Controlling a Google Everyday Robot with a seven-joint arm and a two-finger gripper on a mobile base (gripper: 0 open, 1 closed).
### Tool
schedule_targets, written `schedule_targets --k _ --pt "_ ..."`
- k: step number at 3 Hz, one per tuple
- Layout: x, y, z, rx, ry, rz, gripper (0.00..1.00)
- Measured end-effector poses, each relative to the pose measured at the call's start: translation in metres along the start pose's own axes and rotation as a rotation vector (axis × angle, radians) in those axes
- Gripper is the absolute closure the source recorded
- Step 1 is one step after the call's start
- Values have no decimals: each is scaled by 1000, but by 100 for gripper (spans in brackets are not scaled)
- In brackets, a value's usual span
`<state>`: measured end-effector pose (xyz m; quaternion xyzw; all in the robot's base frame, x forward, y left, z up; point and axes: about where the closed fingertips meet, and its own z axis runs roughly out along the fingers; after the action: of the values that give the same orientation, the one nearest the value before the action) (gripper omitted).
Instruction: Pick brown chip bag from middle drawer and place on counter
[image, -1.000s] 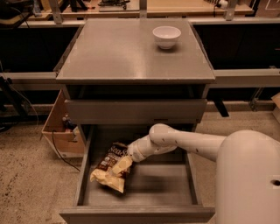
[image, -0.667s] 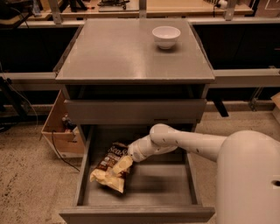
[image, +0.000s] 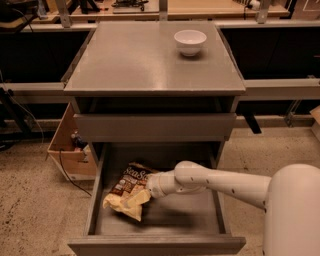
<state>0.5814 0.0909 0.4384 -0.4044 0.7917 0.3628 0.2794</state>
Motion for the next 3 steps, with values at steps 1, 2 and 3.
schedule_targets --k 1,2,3 --pt "15 3 -3 78 -72 26 0" --pt "29 7 -11 166 -121 42 0" --pt "41 3 -9 217 -147 62 0"
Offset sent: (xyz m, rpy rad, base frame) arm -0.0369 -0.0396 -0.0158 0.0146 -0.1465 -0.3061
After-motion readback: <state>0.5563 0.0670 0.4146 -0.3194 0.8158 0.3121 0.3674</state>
